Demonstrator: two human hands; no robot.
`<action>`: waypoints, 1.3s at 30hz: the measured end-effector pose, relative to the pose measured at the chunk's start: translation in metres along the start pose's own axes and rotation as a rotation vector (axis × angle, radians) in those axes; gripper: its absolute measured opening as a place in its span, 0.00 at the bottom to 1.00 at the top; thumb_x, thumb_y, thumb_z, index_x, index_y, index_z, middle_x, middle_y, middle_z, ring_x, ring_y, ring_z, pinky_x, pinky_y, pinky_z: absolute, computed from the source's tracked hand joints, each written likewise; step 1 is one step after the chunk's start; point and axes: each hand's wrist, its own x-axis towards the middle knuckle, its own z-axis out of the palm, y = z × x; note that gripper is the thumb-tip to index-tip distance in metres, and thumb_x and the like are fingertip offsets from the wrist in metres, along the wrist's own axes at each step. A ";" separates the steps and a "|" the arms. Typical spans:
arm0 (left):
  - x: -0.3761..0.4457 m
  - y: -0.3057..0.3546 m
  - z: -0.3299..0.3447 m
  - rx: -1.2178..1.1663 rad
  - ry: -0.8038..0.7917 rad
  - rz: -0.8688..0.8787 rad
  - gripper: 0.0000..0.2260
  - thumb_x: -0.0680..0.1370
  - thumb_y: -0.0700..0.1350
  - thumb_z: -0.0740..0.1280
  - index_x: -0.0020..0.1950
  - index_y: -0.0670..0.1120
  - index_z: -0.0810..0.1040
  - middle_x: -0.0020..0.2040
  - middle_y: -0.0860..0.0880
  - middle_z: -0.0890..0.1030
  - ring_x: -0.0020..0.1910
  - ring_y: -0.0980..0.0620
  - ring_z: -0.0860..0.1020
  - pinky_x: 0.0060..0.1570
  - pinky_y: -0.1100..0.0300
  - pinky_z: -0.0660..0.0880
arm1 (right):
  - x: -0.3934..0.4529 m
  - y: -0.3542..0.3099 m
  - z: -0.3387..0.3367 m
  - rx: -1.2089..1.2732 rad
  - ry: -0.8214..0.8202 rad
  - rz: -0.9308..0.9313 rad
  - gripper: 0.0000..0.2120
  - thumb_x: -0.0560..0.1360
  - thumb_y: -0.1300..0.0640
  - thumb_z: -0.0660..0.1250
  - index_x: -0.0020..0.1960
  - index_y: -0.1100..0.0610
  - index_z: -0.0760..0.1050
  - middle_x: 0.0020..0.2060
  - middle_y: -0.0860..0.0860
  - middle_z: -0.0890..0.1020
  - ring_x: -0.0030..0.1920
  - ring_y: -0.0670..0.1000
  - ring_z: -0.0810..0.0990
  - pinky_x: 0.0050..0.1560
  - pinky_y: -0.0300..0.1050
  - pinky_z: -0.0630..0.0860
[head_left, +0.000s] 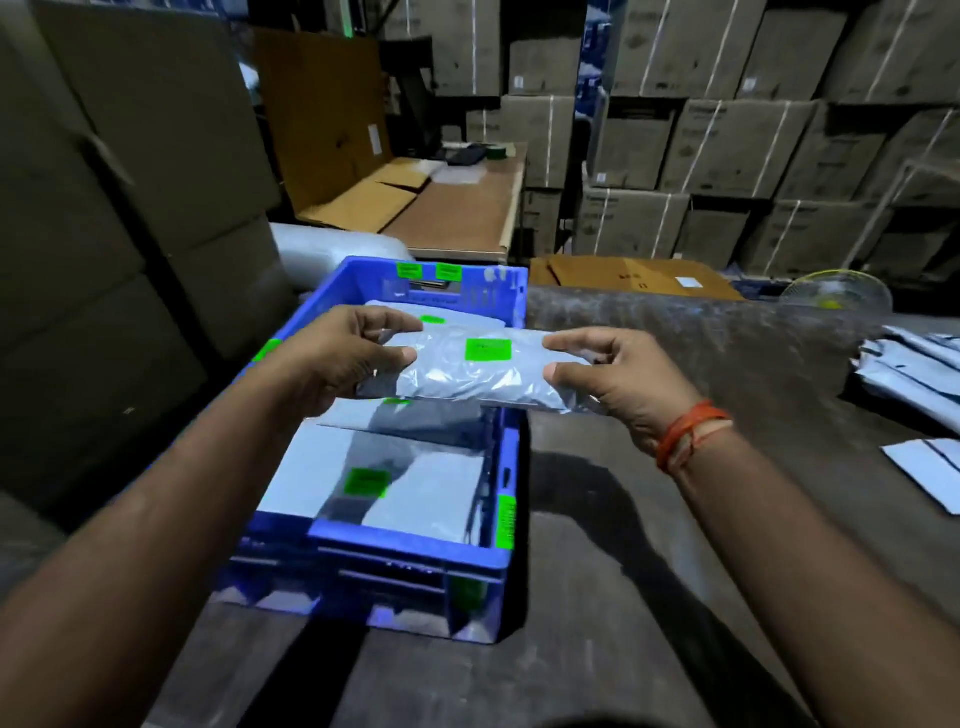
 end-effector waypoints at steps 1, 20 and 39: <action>0.003 -0.007 -0.016 -0.005 0.019 -0.009 0.15 0.77 0.35 0.72 0.62 0.48 0.82 0.64 0.45 0.79 0.42 0.58 0.81 0.43 0.57 0.81 | 0.005 -0.005 0.017 -0.040 -0.016 -0.014 0.14 0.72 0.67 0.74 0.57 0.60 0.83 0.46 0.54 0.84 0.32 0.43 0.78 0.31 0.32 0.74; 0.034 -0.070 -0.060 0.873 0.019 0.046 0.08 0.80 0.41 0.62 0.56 0.48 0.79 0.55 0.41 0.82 0.55 0.40 0.80 0.51 0.53 0.75 | 0.050 0.010 0.144 -0.983 -0.162 0.070 0.04 0.68 0.66 0.65 0.39 0.59 0.75 0.34 0.59 0.76 0.40 0.61 0.76 0.31 0.43 0.70; 0.008 0.023 0.041 0.764 -0.006 0.442 0.22 0.78 0.50 0.70 0.73 0.51 0.75 0.70 0.51 0.77 0.67 0.50 0.77 0.65 0.59 0.71 | 0.016 -0.016 0.039 -0.857 0.145 -0.103 0.22 0.74 0.57 0.68 0.69 0.52 0.77 0.64 0.50 0.80 0.66 0.49 0.76 0.67 0.36 0.65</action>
